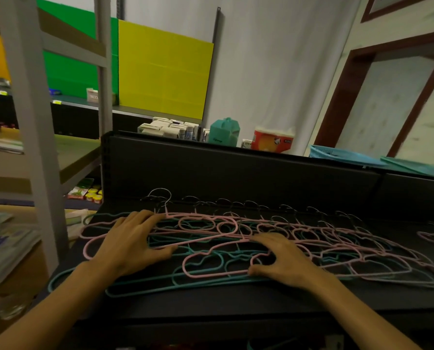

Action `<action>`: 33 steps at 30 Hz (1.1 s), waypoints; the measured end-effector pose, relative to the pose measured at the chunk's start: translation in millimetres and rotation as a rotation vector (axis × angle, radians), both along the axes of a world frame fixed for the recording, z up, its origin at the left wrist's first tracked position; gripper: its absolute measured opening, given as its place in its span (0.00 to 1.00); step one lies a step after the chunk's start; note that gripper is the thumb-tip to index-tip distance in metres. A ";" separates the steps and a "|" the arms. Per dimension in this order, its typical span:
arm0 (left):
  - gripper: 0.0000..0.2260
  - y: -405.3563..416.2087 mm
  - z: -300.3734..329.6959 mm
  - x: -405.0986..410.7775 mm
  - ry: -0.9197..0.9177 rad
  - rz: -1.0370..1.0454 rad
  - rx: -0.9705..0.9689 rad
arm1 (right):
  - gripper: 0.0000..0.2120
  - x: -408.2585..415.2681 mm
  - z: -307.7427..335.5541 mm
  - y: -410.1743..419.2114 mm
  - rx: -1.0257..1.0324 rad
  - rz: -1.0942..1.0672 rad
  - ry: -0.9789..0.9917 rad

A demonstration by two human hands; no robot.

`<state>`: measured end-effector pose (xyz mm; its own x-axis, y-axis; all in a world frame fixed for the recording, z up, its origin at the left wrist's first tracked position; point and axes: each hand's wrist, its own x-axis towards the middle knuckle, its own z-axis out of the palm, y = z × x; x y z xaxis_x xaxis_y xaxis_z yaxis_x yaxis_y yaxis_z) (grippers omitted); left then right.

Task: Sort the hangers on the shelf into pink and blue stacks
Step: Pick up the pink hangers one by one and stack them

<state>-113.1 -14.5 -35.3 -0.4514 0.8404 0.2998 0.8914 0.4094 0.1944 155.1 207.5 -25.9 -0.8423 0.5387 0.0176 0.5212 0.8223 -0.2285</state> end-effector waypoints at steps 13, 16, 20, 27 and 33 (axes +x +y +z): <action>0.48 4.5 28.6 4.6 0.032 -0.060 0.106 | 0.51 -10.2 9.4 -28.3 0.078 0.084 0.058; 0.46 10.7 32.9 6.3 0.042 -0.086 0.112 | 0.52 -9.0 7.1 -34.9 0.170 0.118 0.085; 0.44 27.1 31.6 18.5 0.067 -0.139 0.108 | 0.52 11.8 2.4 -37.4 0.199 0.068 0.089; 0.42 64.4 31.3 69.8 0.091 -0.221 0.091 | 0.53 88.5 4.8 -22.0 0.196 -0.081 0.108; 0.41 112.1 38.5 134.3 0.108 -0.288 0.131 | 0.53 168.0 11.8 12.1 0.226 -0.164 0.094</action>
<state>21.3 97.7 3.2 -0.1609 0.8798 0.4472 0.9852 0.1157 0.1268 323.1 219.6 -14.0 -0.7336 0.6409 0.2262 0.6363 0.7646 -0.1029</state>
